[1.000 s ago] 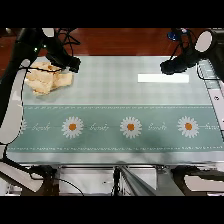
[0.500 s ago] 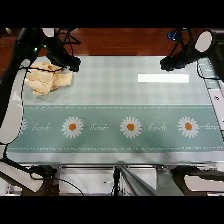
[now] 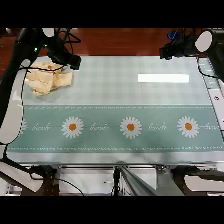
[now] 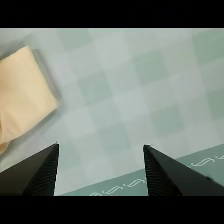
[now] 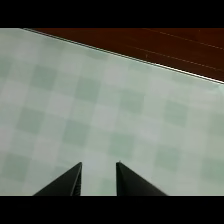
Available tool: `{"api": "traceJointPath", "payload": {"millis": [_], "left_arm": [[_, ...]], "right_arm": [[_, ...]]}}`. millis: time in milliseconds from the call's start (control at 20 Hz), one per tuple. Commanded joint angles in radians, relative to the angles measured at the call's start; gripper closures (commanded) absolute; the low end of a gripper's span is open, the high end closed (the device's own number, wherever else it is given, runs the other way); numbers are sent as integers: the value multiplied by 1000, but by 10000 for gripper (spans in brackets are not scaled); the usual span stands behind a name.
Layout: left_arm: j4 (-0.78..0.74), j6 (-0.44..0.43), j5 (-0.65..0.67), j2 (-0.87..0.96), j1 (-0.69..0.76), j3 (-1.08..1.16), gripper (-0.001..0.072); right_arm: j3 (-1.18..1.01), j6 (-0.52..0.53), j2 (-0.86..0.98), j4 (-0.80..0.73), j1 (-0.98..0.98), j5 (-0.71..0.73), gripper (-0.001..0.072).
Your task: Fold the shirts.
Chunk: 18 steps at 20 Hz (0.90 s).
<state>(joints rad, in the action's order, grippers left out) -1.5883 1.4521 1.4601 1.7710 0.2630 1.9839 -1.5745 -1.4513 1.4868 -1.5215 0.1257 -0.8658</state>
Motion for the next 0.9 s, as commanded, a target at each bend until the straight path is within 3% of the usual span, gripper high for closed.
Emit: {"api": "traceJointPath", "payload": {"millis": [0,250,400,450,500,600,850], "left_arm": [[2,0,-8,1,-1,0,85],[-19,-13,36,2,-6,0,85],[-156,-18,10,2,-33,0,77],[-183,-14,-2,3,-52,0,0],[-193,11,-16,3,-80,0,-13],[-191,55,-27,5,-143,0,-13],[-166,53,-51,29,-268,-1,-13]], "right_arm": [[-1,-6,-9,50,1,1,404],[-1,-2,-22,29,0,6,406],[-1,5,-23,-10,0,-143,405],[0,5,-21,-50,0,-188,404],[0,5,-21,-95,0,-228,385],[0,6,-21,-188,0,-286,122],[1,5,-16,-232,-8,-310,120]]}}
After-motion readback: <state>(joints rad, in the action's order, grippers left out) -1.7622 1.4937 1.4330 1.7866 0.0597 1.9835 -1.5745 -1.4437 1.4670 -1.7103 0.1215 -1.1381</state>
